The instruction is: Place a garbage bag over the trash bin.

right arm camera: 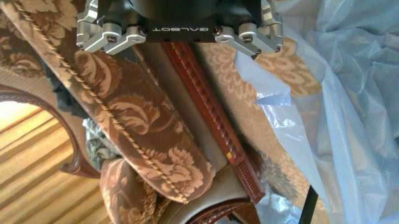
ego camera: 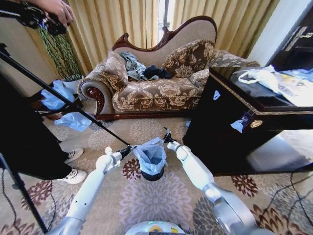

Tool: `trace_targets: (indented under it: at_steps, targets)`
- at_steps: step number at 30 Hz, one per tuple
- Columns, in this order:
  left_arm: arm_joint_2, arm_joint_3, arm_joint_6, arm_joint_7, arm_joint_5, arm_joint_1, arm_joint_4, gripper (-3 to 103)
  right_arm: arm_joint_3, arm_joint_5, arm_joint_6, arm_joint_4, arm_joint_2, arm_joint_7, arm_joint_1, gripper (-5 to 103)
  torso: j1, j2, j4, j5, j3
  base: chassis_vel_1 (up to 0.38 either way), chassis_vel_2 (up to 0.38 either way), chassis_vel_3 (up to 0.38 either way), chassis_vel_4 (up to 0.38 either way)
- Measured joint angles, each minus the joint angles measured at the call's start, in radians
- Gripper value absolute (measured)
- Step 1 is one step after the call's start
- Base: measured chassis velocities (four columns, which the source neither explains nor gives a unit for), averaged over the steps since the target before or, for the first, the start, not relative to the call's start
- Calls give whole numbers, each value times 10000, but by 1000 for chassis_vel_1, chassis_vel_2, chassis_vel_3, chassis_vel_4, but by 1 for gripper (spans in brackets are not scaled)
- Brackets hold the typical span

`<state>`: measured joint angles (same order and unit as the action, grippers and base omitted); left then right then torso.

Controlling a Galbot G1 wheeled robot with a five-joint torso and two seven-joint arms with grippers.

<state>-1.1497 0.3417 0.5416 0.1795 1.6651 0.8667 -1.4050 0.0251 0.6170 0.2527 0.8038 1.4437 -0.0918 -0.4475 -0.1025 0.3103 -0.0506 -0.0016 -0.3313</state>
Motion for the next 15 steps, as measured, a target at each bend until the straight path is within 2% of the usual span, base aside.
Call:
trace_targets:
  at_steps: [9,15]
  targets:
    - [-81,203,-28,-64,-11,35,134,0,198,336,-536,-466,325,370,271,100,0,0,-2,-1,0,0,0,0,0]
    - [-209,337,-143,-108,-227,175,258,0,546,916,-801,-1020,542,738,325,100,0,0,-1,0,0,0,0,0,0]
